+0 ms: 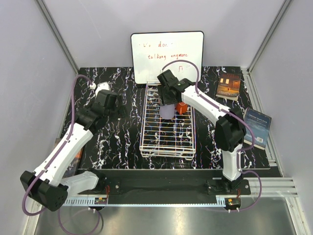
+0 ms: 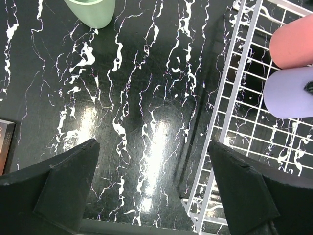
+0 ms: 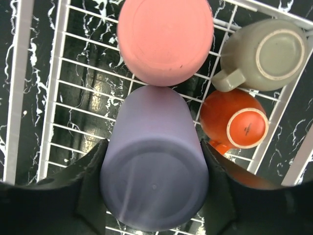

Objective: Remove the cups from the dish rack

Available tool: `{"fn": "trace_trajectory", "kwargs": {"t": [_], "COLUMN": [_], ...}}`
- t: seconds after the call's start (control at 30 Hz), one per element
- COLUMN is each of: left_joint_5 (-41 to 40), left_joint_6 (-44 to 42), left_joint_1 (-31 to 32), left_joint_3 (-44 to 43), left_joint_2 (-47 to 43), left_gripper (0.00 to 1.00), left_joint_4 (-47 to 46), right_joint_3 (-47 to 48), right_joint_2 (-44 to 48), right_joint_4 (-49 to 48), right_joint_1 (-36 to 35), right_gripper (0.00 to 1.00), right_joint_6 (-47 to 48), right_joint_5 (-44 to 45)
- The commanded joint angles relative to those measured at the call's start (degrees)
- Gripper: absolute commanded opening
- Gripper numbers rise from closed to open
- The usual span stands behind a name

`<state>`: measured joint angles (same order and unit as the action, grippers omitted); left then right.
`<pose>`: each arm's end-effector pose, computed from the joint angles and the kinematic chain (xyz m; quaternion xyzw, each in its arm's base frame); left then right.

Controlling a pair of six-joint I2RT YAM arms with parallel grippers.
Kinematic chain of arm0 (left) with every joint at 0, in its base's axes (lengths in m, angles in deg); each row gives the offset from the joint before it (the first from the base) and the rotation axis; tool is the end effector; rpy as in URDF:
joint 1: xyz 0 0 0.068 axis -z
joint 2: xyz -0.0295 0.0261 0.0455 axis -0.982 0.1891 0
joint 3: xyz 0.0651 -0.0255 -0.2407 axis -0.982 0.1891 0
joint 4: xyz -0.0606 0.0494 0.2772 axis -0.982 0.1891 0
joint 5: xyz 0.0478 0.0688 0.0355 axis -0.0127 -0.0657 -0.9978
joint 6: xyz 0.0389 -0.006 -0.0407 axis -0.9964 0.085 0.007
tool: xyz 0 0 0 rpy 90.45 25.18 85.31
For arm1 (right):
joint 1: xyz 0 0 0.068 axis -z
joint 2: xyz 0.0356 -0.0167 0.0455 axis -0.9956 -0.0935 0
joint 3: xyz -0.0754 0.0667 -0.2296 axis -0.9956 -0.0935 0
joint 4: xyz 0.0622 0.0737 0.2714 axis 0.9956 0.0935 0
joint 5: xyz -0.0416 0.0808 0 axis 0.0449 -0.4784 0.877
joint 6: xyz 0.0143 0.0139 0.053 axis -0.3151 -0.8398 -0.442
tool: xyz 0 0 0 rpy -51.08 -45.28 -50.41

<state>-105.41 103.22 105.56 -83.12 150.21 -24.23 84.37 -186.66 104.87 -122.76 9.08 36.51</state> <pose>0.2369 -0.1016 0.3218 -0.1331 0.9060 -0.0352 0.4002 0.3693 0.2782 0.2482 -0.1452 0.9389 0.0342 0.3102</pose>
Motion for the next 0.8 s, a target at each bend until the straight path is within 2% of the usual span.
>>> {"fn": "trace_trajectory", "kwargs": {"t": [0.0,0.03,0.07,0.17,0.4,0.53,0.57,0.63,0.77], "left_joint_5": [0.9,0.8,0.8,0.7,2.4,5.5,6.5,12.2,23.9], "left_joint_6": [0.4,0.4,0.4,0.3,1.1,5.0,5.8,6.9,9.9], "left_joint_1": [0.3,0.3,0.3,0.4,0.3,0.3,0.2,0.0,-0.3], "left_joint_3": [0.3,0.3,0.3,0.2,-0.6,0.5,0.9,3.5,9.5], "left_joint_2": [0.7,0.7,0.7,0.7,1.4,1.0,0.7,-0.8,-3.5], "left_gripper": [0.99,0.99,0.99,0.99,0.99,0.99,0.99,0.99,0.99], "left_joint_4": [-2.9,-3.0,-3.1,-3.6,-6.4,-10.7,-13.3,-17.2,-33.1], "right_joint_3": [1.2,1.2,1.2,1.6,2.5,-7.2,-9.7,-18.5,-32.2], "right_joint_2": [1.4,1.6,2.2,4.8,19.0,28.3,31.8,35.5,42.8], "right_joint_4": [-0.8,-0.7,-0.7,-0.6,-2.3,-9.7,-11.6,-19.1,-33.8], "right_joint_1": [0.0,0.0,-0.1,-0.4,-0.5,3.3,4.9,8.5,12.8], "right_gripper": [0.27,0.09,0.0,0.0,0.0,0.0,0.0,0.0,0.0], "right_joint_6": [-1.3,-1.2,-1.3,-1.2,-3.1,-8.4,-10.0,-14.9,-24.5], "right_joint_5": [-0.8,-0.8,-0.4,-0.7,-5.1,-13.2,-18.5,-25.7,-37.7]}}
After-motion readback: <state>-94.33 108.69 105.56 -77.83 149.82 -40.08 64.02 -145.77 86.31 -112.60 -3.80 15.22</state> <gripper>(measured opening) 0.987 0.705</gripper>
